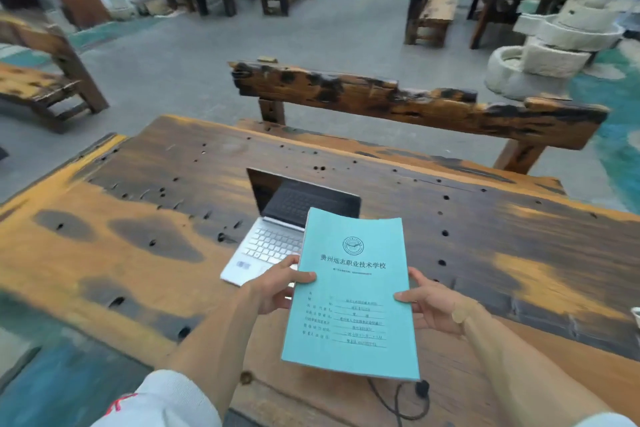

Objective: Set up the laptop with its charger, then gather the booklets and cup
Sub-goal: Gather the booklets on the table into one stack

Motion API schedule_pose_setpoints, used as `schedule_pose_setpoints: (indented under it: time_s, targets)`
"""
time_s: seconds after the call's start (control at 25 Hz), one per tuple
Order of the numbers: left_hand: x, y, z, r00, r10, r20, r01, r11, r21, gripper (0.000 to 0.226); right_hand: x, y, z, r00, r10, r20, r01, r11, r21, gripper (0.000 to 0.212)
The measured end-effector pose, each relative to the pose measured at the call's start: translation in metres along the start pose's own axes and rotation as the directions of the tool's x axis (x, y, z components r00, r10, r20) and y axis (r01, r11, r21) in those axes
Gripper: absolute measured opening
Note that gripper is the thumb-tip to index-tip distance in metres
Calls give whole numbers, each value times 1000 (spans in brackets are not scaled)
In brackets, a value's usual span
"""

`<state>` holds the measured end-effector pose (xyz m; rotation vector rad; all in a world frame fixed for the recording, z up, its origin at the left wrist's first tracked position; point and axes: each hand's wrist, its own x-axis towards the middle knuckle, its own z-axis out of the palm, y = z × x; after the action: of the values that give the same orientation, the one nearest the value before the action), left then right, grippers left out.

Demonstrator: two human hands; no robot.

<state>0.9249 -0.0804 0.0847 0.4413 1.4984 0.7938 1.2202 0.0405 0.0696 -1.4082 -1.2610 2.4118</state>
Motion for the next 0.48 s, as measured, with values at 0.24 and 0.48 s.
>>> schedule_pose_setpoints:
  time_s: [0.24, 0.48]
  targets:
    - [-58, -63, -103, 991, 35, -128, -57, 983, -172, 34, 37, -6, 117, 987, 65, 146, -46, 991, -124, 53]
    - [-118, -120, -212, 969, 38, -246, -120, 936, -331, 38, 81, -7, 255, 981, 70, 181, -26, 972, -233, 55]
